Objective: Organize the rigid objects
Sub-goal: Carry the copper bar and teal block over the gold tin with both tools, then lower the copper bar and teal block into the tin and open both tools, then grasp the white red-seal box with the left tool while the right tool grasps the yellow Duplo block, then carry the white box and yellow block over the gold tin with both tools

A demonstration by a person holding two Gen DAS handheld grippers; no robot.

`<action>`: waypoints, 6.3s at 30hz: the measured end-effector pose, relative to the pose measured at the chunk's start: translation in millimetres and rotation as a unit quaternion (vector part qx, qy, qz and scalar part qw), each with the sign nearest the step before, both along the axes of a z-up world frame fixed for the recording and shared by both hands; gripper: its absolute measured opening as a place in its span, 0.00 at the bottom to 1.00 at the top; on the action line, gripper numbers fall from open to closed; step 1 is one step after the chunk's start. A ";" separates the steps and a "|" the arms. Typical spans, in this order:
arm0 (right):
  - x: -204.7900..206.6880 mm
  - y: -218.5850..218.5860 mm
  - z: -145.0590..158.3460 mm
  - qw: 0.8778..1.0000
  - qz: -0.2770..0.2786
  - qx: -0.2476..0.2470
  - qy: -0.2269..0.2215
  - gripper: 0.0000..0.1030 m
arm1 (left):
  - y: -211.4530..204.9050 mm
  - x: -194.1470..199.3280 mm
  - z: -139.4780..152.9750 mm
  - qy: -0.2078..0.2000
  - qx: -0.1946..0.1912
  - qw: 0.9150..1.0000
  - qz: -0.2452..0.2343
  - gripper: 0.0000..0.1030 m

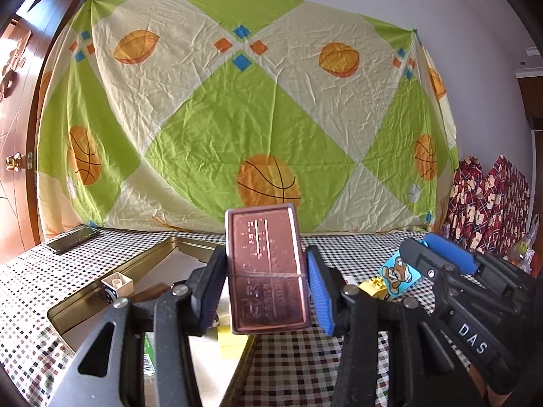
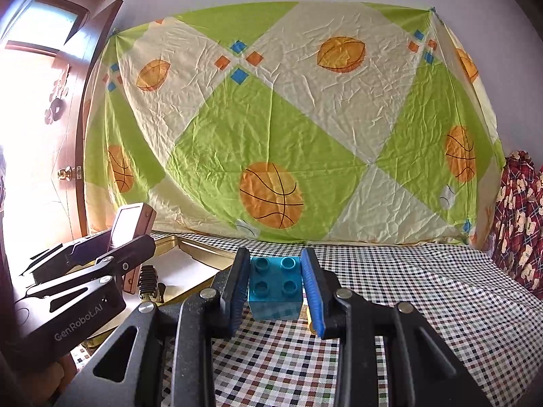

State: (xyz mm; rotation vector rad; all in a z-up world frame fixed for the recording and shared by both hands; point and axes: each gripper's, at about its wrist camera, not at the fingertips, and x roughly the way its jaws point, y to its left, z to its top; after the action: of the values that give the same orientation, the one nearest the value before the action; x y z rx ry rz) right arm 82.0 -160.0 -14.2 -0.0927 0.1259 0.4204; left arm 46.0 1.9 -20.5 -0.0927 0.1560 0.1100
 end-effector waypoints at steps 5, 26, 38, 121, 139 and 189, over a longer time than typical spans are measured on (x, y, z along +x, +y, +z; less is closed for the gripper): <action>-2.1 7.4 -0.6 1.000 0.009 -0.001 -0.001 0.33 | 8.2 -3.5 0.2 -0.003 -0.006 1.000 0.004 0.45; -10.9 35.9 -1.5 0.999 0.039 -0.010 -0.007 0.33 | 39.3 -14.2 0.5 -0.006 -0.022 0.999 0.032 0.45; -16.7 54.9 -2.5 0.998 0.054 -0.021 -0.013 0.33 | 57.9 -20.2 2.0 -0.009 -0.026 0.998 0.049 0.45; 157.8 -29.3 -29.0 0.965 -0.046 -0.035 0.254 0.77 | -6.5 102.7 4.1 0.188 0.023 0.982 -0.016 1.00; 184.0 -22.4 -65.9 0.937 -0.038 -0.092 0.333 0.64 | -32.6 138.2 -14.1 0.220 0.038 0.975 -0.020 1.00; 164.5 -90.2 -40.1 0.963 -0.131 0.017 0.235 0.64 | -76.9 190.3 -32.6 0.240 0.032 0.967 -0.074 0.77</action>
State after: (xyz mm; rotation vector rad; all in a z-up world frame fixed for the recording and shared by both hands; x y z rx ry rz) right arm 246.5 -250.1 -54.3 0.0600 0.5928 0.1726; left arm 236.3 -75.0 -53.1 0.0118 0.6422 -0.0139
